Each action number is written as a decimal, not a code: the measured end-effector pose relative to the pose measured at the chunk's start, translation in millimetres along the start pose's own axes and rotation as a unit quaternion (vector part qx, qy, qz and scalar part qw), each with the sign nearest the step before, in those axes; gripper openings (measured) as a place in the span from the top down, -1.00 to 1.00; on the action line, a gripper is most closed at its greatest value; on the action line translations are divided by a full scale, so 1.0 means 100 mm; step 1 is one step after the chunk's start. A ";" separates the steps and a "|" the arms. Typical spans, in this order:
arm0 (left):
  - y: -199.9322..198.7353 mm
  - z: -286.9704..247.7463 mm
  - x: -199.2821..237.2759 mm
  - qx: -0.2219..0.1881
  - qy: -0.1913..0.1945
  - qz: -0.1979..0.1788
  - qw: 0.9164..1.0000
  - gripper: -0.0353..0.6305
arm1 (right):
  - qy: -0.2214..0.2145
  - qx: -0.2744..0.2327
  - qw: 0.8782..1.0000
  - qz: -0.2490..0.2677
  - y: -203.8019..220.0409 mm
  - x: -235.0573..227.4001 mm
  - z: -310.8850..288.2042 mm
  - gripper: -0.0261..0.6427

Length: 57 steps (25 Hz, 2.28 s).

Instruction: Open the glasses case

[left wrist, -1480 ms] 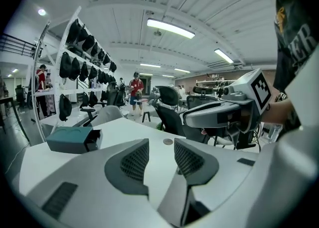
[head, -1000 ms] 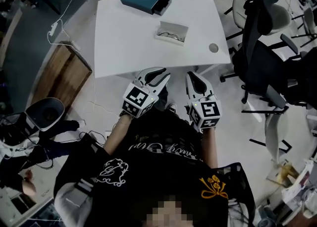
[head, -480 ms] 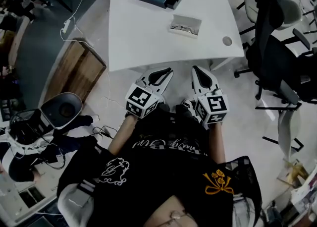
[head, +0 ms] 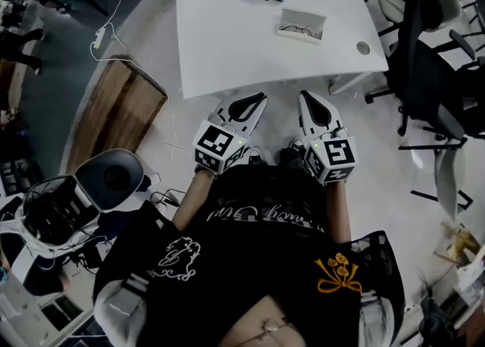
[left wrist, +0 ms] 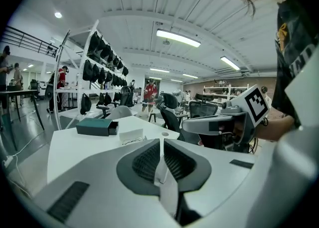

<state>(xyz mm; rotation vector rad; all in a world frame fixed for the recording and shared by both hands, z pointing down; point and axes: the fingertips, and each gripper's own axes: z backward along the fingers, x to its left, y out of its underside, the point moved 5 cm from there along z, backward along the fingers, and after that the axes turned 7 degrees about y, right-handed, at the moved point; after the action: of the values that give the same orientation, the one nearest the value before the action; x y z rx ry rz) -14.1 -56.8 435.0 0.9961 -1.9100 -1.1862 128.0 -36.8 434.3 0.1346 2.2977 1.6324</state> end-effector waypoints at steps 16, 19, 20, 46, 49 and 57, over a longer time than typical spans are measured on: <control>0.41 0.91 -0.11 -0.022 0.027 -0.009 0.999 0.78 | 0.003 -0.007 1.000 -0.024 0.27 1.00 0.37 0.88; 0.42 0.96 -0.18 -0.026 0.034 -0.013 0.999 0.78 | 0.006 -0.007 1.000 -0.019 0.31 1.04 0.44 0.88; 0.41 0.97 -0.20 -0.029 0.037 -0.014 0.999 0.78 | 0.008 -0.005 1.000 -0.016 0.32 1.05 0.45 0.88; 0.53 1.17 -0.44 -0.038 0.071 -0.037 0.996 0.78 | 0.025 0.021 0.999 0.014 0.55 1.34 0.63 0.88; 0.54 1.20 -0.44 -0.035 0.072 -0.037 0.996 0.78 | 0.025 0.024 0.999 0.011 0.54 1.38 0.63 0.88; 0.56 1.20 -0.39 -0.032 0.072 -0.032 0.996 0.78 | 0.029 0.033 0.999 0.011 0.56 1.37 0.58 0.88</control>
<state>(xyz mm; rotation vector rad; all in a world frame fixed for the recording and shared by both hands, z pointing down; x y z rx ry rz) -110.3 42.3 437.6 1.0862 -1.7295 -1.1707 10.3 69.8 442.0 0.1298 2.4029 1.5934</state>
